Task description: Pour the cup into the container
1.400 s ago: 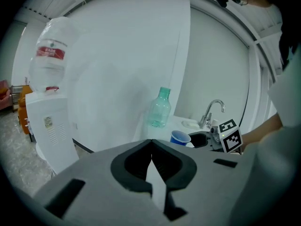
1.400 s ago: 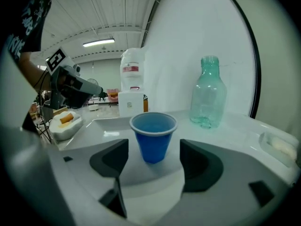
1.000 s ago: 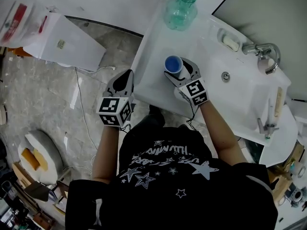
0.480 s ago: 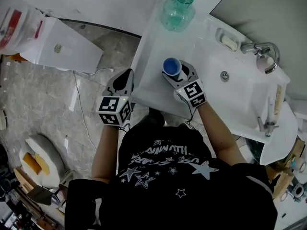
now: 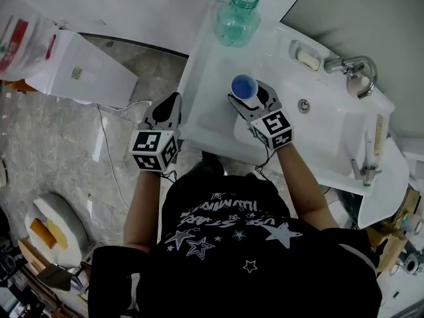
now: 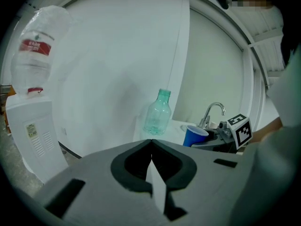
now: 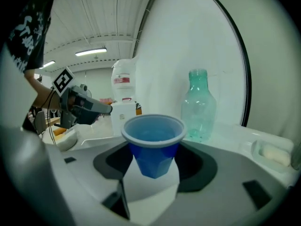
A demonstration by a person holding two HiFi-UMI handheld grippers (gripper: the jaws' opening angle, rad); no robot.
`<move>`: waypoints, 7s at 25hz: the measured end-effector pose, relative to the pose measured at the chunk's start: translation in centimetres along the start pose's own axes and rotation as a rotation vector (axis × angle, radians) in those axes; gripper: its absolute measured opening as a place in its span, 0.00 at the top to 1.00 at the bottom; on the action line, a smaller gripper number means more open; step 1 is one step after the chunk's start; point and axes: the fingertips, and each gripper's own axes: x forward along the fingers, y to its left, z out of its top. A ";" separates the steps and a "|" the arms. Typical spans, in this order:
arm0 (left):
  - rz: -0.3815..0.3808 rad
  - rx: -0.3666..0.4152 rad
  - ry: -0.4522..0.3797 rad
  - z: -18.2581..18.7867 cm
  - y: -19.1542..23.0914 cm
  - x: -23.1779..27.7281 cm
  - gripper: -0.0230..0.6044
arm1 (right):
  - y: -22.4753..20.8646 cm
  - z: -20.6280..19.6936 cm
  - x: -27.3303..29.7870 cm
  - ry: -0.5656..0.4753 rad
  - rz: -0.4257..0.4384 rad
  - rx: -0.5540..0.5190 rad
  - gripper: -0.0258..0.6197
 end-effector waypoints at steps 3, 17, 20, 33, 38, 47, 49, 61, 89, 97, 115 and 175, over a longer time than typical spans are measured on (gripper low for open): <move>-0.009 0.012 -0.018 1.0 -0.1 0.4 0.95 | -1.0 1.5 -1.0 -0.014 -0.021 0.019 0.53; -0.135 0.099 -0.054 6.8 -2.5 3.8 0.95 | -7.0 10.8 -3.7 -0.018 -0.086 0.022 0.53; -0.149 0.102 -0.078 8.9 -2.5 4.7 0.95 | -8.1 12.3 -3.5 0.002 -0.089 0.011 0.53; -0.133 0.194 -0.105 14.9 -1.1 8.6 0.95 | -14.5 17.6 -1.8 0.106 -0.132 -0.032 0.53; -0.131 0.175 -0.115 15.8 -0.2 9.7 0.95 | -17.2 19.2 -0.4 0.160 -0.174 -0.093 0.53; -0.128 0.178 -0.121 16.7 0.8 10.4 0.95 | -19.2 18.8 2.1 0.260 -0.239 -0.238 0.53; -0.129 0.176 -0.117 16.5 1.0 10.2 0.95 | -19.5 18.6 2.3 0.291 -0.258 -0.290 0.53; -0.140 0.159 -0.109 15.6 1.9 9.9 0.95 | -19.9 19.3 2.8 0.450 -0.314 -0.574 0.54; -0.182 0.128 -0.142 15.3 1.0 9.4 0.95 | -20.8 20.3 3.2 0.628 -0.474 -0.904 0.57; -0.188 0.123 -0.144 15.4 0.8 9.6 0.95 | -21.3 20.6 3.2 0.648 -0.503 -0.964 0.57; -0.180 0.091 -0.152 15.4 0.1 9.7 0.95 | -20.8 20.5 3.3 0.523 -0.426 -0.714 0.57; 0.064 -0.026 -0.013 -2.4 -7.0 -0.5 0.95 | 3.0 -3.4 0.2 0.040 0.159 -0.028 0.56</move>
